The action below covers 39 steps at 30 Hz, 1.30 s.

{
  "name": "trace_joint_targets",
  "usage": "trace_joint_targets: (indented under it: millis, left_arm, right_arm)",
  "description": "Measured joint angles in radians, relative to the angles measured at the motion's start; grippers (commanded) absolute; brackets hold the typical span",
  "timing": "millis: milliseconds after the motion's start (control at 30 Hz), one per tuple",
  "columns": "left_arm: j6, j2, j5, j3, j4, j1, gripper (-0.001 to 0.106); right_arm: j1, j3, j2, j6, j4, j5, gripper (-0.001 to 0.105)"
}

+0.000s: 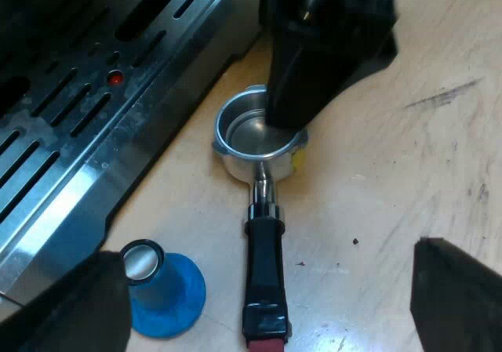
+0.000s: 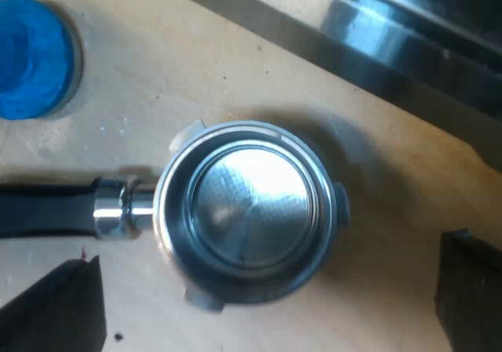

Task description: Put the handle in the coffee machine

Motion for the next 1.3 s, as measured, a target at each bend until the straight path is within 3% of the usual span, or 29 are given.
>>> trace_joint_targets:
  millis: [967,1067,1133,1267,1300]
  left_arm:
    - [0.002,0.0,0.0,0.0,0.0,0.0,0.074]
    - [0.002,0.0,0.0,0.0,0.0,0.0,0.074]
    - [0.002,0.0,0.0,0.0,0.0,0.0,0.074]
    - [0.002,0.0,0.0,0.0,0.0,0.0,0.074]
    - [0.002,0.0,0.0,0.0,0.0,0.0,0.074]
  right_arm:
    - [0.0,-0.002,0.151,0.005,-0.114,-0.075,0.085]
    - [0.0,-0.001,0.153,0.005,-0.114,-0.075,0.071]
    - [0.0,-0.001,0.153,0.005,-0.116,-0.075,0.055]
    - [0.0,-0.001,0.153,0.005,-0.115,-0.076,0.038]
    - [0.0,-0.001,0.153,0.005,-0.115,-0.077,0.023]
